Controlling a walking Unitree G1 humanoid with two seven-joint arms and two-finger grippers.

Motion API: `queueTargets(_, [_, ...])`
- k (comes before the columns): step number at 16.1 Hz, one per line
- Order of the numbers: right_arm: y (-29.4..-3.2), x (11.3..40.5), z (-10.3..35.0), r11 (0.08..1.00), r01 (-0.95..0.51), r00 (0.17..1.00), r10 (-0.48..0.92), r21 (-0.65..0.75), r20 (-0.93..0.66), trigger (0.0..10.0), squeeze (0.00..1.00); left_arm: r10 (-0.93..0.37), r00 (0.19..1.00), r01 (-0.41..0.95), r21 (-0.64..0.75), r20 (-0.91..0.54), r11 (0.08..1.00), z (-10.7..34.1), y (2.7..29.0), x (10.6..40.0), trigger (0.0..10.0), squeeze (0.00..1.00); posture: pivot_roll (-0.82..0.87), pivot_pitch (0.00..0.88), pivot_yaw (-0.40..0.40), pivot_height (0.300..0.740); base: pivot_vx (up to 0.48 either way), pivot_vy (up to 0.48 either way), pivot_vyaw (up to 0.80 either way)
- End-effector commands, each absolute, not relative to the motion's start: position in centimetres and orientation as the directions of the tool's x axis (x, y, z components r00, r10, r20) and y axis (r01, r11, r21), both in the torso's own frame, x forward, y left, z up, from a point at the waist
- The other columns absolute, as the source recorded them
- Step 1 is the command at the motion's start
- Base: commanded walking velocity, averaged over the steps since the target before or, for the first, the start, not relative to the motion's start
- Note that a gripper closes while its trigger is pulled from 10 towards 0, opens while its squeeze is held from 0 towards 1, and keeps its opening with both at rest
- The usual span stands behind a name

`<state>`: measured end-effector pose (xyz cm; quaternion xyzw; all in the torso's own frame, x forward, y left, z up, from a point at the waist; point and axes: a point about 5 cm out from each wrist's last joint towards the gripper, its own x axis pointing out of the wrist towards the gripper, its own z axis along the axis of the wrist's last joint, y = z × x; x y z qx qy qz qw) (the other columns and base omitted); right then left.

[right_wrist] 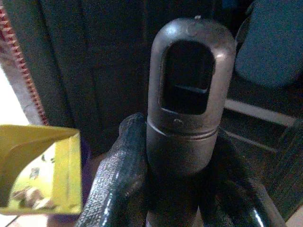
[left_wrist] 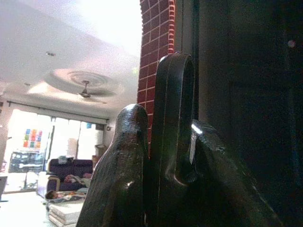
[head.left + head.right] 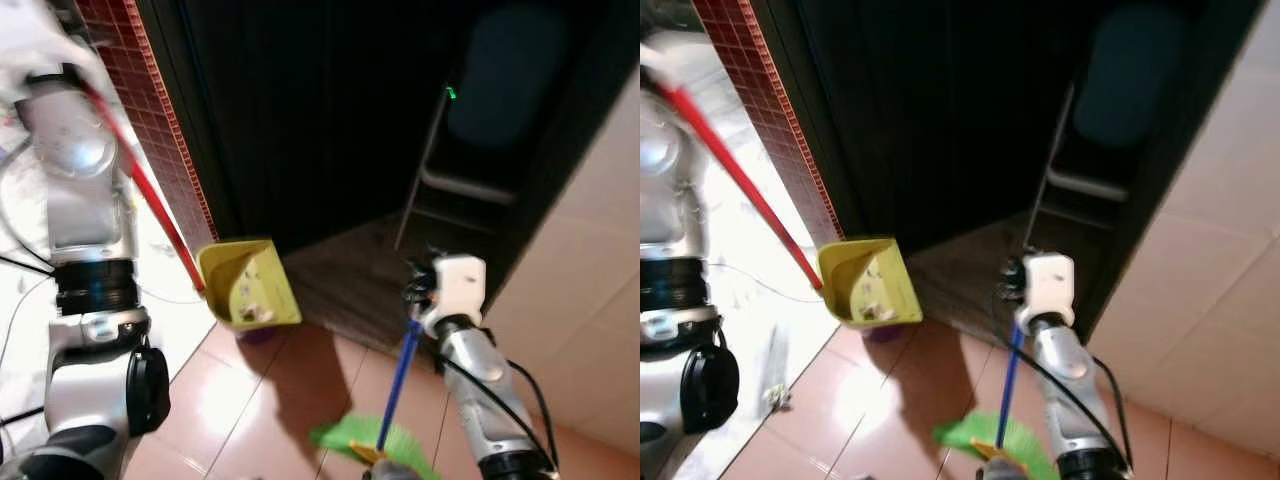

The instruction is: Sweep floor

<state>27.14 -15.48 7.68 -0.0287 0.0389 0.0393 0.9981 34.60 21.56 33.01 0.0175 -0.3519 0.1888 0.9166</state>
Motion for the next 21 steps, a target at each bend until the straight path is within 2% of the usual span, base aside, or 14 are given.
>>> queueTargets(1, [-15.1, 27.1, 7.3, 0.991, -0.1, 0.991, 0.092, -0.088, -0.098, 10.0, 0.0, 0.364, 0.583, -0.392, -0.141, 0.726, 0.909, 35.3, 22.6, 33.7, 10.0, 0.0, -0.11, 0.0, 0.067, 0.74, 0.39, 0.0, 0.0])
queueTargets(4, [-15.1, 26.7, 7.3, 0.989, -0.118, 0.989, 0.109, -0.093, -0.097, 10.0, 0.0, 0.404, 0.565, -0.444, -0.148, 0.719, 0.884, 35.6, 22.8, 34.7, 10.0, 0.0, -0.12, 0.0, 0.074, 0.74, 0.333, 0.244, 0.0])
queueTargets(7, [-14.6, 26.4, 7.5, 0.98, -0.155, 0.986, 0.145, -0.128, -0.082, 10.0, 0.0, 0.4, 0.552, -0.464, -0.129, 0.731, 0.876, 35.7, 23.0, 34.8, 10.0, 0.0, -0.12, 0.0, 0.077, 0.74, 0.081, 0.424, 0.63])
queueTargets(9, [-14.6, 26.5, 7.5, 0.984, -0.144, 0.988, 0.137, -0.102, -0.077, 10.0, 0.0, 0.399, 0.554, -0.46, -0.13, 0.731, 0.878, 35.4, 23.0, 35.0, 10.0, 0.0, -0.12, 0.0, 0.076, 0.74, 0.0, 0.441, 0.68])
queueTargets(14, [-14.2, 26.5, 7.8, 0.983, -0.164, 0.986, 0.16, -0.084, -0.055, 10.0, 0.0, 0.439, 0.495, -0.549, -0.122, 0.75, 0.827, 35.4, 22.9, 35.3, 10.0, 0.0, -0.12, 0.0, 0.073, 0.74, 0.0, 0.0, 0.0])
queueTargets(17, [-14.1, 26.4, 7.8, 0.983, -0.16, 0.986, 0.156, -0.088, -0.054, 10.0, 0.0, 0.425, 0.521, -0.529, -0.111, 0.74, 0.842, 34.4, 20.5, 36.2, 10.0, 0.0, -0.12, 0.0, 0.081, 0.74, 0.0, 0.0, 0.0])
queueTargets(21, [-13.9, 26.3, 7.8, 0.985, -0.148, 0.988, 0.145, -0.086, -0.046, 10.0, 0.0, 0.423, 0.487, -0.579, -0.08, 0.764, 0.811, 34.7, 18.8, 36.7, 10.0, 0.0, -0.15, 0.0, 0.109, 0.74, 0.0, 0.0, 0.0])
